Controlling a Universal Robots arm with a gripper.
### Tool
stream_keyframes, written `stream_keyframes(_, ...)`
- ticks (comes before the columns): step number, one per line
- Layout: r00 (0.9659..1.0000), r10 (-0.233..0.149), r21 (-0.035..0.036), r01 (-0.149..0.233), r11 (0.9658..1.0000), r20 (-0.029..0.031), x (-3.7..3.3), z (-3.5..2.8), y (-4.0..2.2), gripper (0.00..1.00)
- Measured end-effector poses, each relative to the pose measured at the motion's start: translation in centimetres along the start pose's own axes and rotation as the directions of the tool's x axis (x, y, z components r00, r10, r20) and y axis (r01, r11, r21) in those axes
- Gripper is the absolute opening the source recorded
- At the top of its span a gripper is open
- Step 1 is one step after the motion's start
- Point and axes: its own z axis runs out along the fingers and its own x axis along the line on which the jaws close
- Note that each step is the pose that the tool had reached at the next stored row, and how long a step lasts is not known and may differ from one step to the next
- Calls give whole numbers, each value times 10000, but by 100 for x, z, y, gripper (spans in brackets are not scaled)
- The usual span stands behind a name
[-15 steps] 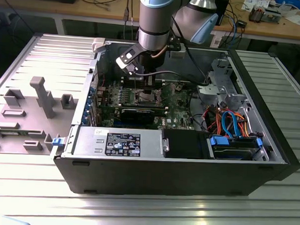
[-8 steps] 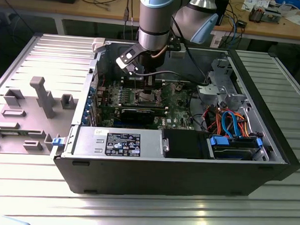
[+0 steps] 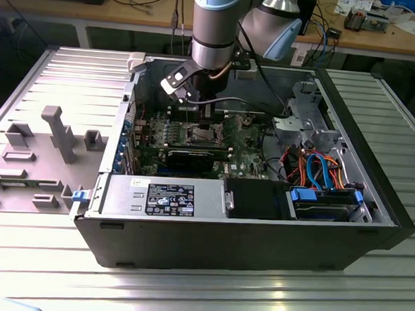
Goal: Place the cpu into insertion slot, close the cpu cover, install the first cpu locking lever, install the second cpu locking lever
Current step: 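Close the cpu cover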
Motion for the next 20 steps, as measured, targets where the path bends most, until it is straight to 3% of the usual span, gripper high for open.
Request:
stream_keyframes(4, 10000, -2, 12, 2, 10000, -2, 3, -96, 11, 11)
stream_keyframes(7, 10000, 4, 99, -4, 10000, -65, 3, -103, 44, 11)
stream_keyframes(10, 10000, 7, 119, -6, 9999, -69, 4, -154, 49, 11)
stream_keyframes(12, 10000, 5, 121, -4, 9999, -70, 6, -194, 51, 11)
stream_keyframes(14, 10000, 5, 124, -4, 9999, -69, 7, -273, 52, 11)
stream_keyframes(18, 9993, -367, 135, 368, 9992, -72, 8, -284, 53, 11)
stream_keyframes(20, 9991, -408, 136, 409, 9991, -74, 11, -418, 55, 11)
